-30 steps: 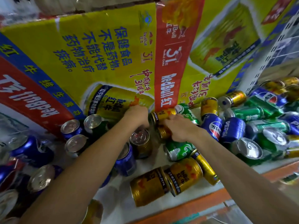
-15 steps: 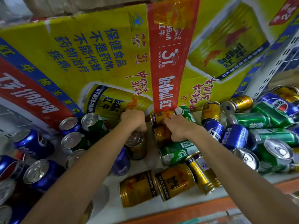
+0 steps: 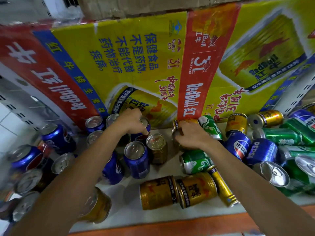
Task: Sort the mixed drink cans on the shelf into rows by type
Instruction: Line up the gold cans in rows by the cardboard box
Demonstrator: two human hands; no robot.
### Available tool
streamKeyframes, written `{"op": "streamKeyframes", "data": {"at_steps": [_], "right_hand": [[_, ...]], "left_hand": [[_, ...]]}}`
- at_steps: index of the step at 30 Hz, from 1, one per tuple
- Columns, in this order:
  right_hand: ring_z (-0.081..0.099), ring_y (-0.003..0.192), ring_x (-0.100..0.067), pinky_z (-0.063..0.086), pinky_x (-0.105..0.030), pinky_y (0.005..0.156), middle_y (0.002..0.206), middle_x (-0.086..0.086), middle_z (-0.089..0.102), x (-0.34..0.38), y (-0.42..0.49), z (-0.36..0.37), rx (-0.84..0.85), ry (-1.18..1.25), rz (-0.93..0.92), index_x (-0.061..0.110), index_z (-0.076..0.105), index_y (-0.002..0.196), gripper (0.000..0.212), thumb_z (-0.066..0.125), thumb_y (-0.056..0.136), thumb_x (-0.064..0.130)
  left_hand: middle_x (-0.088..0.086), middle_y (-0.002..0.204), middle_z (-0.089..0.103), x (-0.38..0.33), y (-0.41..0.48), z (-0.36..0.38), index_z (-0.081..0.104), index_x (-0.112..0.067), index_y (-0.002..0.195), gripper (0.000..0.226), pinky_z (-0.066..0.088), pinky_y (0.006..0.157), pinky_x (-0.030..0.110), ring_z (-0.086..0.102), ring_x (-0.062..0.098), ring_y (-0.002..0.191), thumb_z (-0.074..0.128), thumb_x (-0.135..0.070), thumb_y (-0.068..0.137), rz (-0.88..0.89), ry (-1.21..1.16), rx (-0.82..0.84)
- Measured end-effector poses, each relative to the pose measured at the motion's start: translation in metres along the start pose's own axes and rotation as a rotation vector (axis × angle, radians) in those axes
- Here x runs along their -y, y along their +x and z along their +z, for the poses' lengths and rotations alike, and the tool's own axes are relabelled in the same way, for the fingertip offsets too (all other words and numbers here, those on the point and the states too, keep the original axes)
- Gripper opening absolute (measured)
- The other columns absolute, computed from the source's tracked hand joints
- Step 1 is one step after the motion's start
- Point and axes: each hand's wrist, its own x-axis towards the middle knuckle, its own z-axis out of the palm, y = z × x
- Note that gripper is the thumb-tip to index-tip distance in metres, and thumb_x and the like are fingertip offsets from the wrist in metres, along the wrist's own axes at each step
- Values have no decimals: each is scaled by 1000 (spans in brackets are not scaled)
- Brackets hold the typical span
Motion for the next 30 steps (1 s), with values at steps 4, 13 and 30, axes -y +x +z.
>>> {"op": "streamKeyframes", "data": {"at_steps": [4, 13, 30], "right_hand": [[49, 110, -27, 42, -36, 88, 119, -12, 53, 3, -3, -6, 37, 126, -57, 7, 51, 119, 33, 48, 94, 28], [49, 115, -18, 38, -26, 84, 129, 1, 48, -12, -5, -13, 151, 243, -30, 20, 44, 136, 57, 55, 89, 51], [58, 91, -10, 46, -21, 73, 103, 3, 63, -18, -1, -2, 144, 492, -48, 19, 62, 114, 22, 51, 97, 28]], "left_hand": [[7, 132, 48, 12, -2, 3, 41, -14, 134, 74, 42, 88, 33, 46, 25, 118, 77, -40, 74, 27, 0, 2], [3, 138, 49, 18, -8, 2, 43, -19, 136, 73, 40, 92, 33, 45, 24, 124, 76, -43, 75, 78, 41, -48], [8, 115, 58, 17, -2, 3, 55, -14, 115, 68, 46, 81, 37, 54, 27, 103, 72, -60, 69, 16, 226, -59]]}}
